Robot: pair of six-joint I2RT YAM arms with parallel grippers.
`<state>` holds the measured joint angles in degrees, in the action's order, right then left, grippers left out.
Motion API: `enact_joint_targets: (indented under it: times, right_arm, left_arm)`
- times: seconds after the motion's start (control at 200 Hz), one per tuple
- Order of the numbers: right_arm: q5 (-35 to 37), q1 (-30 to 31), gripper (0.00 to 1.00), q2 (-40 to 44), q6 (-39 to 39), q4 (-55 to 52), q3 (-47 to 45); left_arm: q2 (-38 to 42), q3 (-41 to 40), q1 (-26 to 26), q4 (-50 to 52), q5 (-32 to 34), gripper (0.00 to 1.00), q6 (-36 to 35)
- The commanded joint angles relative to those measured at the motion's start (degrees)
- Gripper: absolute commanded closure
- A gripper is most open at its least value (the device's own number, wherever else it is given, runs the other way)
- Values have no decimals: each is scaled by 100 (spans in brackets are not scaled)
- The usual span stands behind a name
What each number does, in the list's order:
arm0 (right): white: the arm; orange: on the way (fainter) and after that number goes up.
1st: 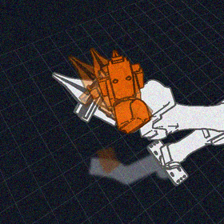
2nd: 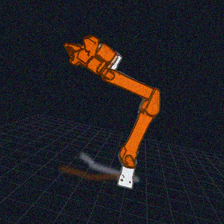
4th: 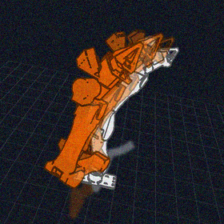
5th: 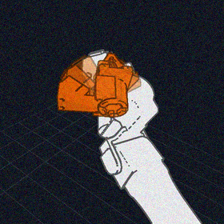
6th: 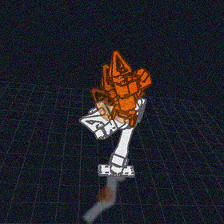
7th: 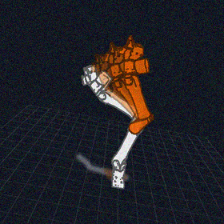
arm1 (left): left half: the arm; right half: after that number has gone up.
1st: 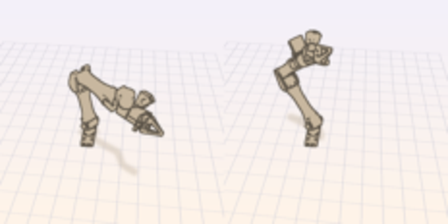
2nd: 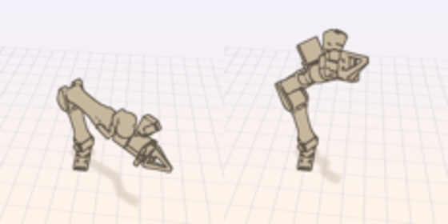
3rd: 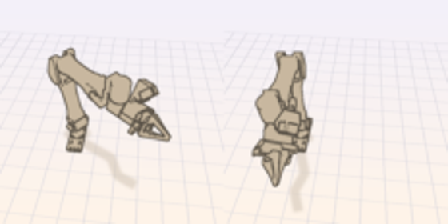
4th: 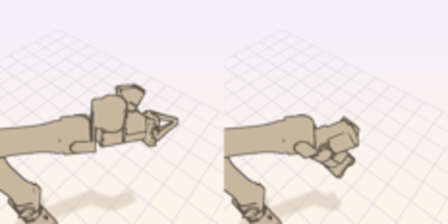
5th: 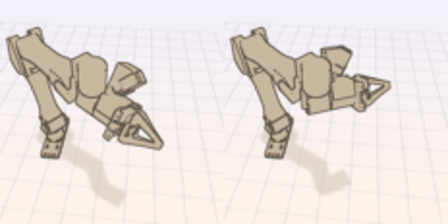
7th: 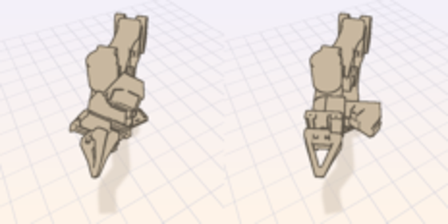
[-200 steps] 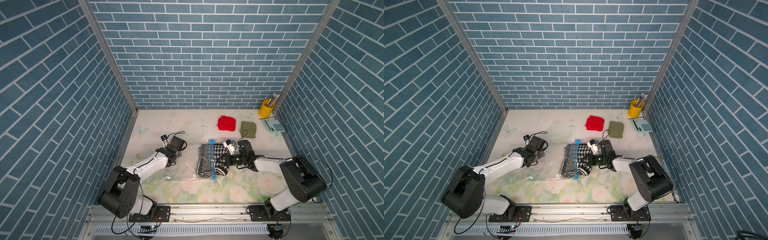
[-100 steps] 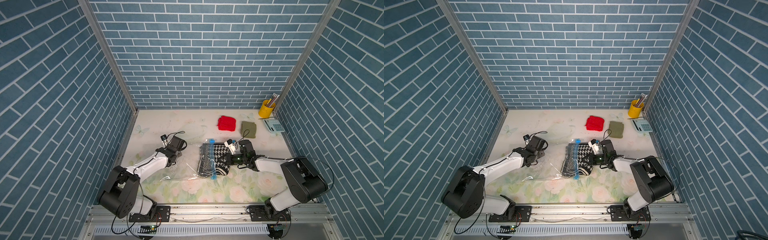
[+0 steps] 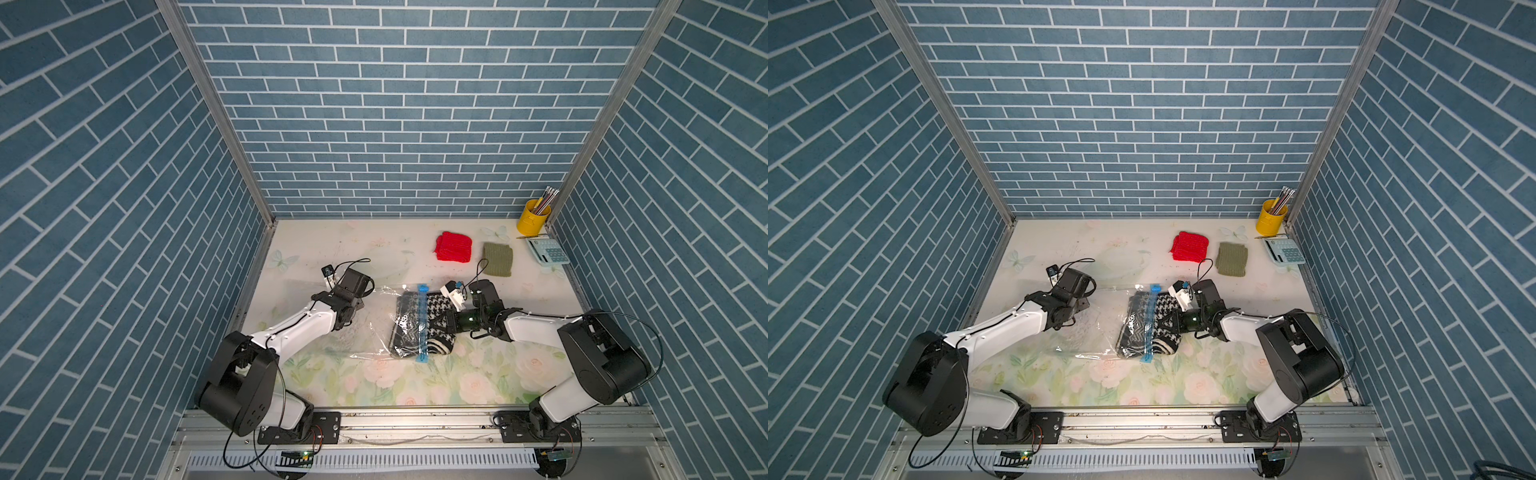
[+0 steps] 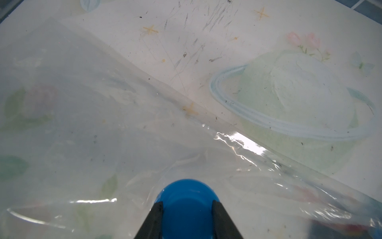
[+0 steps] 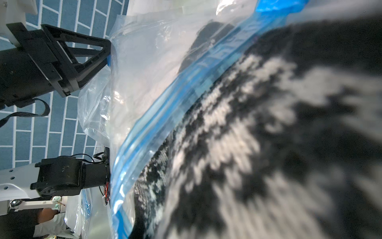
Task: Take the scarf out of the vacuum bag
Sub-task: Take out the scarf from the vacuum bag.
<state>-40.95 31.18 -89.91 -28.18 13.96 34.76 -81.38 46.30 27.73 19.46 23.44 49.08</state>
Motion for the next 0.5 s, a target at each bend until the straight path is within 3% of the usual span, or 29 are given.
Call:
enact_joint_targets:
  times: [0.0,0.495]
  right_arm:
    - [-20,41,100,-17,283,-164,55]
    - [-75,35,100,-67,102,146,-49]
  left_arm:
    - [-44,151,-23,30,208,74,-30]
    - [35,10,-30,11,154,74,-47]
